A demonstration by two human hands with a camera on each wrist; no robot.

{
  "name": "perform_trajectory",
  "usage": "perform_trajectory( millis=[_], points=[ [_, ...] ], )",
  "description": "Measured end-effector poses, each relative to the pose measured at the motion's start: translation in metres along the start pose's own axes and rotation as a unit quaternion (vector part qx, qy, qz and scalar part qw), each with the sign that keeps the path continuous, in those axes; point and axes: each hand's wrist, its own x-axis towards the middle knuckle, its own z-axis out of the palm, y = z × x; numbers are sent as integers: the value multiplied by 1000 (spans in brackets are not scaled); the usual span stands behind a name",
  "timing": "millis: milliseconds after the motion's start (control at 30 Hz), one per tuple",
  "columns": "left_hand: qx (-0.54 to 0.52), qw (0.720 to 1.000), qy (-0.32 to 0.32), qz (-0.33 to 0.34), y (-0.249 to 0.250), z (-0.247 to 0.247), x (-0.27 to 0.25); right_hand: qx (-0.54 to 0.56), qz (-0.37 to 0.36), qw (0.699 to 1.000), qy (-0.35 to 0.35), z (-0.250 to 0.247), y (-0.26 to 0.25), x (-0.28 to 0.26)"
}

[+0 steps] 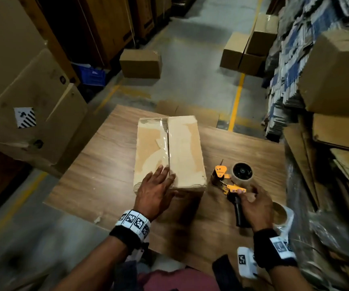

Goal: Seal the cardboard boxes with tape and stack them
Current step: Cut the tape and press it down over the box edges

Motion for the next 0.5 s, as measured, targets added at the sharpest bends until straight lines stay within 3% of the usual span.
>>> perform_trajectory(
  millis=[133, 267, 367, 433, 500],
  points=[
    [2, 999, 30, -12, 9, 20, -2, 11, 181, 977, -109, -10, 10, 11],
    [13, 999, 32, -25, 15, 29, -4, 66, 213, 954, -199, 17, 23, 24],
    [-10, 999, 17, -45, 19, 28, -7, 189, 256, 918, -236, 26, 20, 24],
    [-49, 997, 18, -60, 24, 22, -9, 240, 250, 902, -257, 15, 13, 17],
    [-152, 981, 38, -113, 30, 6, -3, 279, 225, 886, -293, -6, 10, 12]
  ],
)
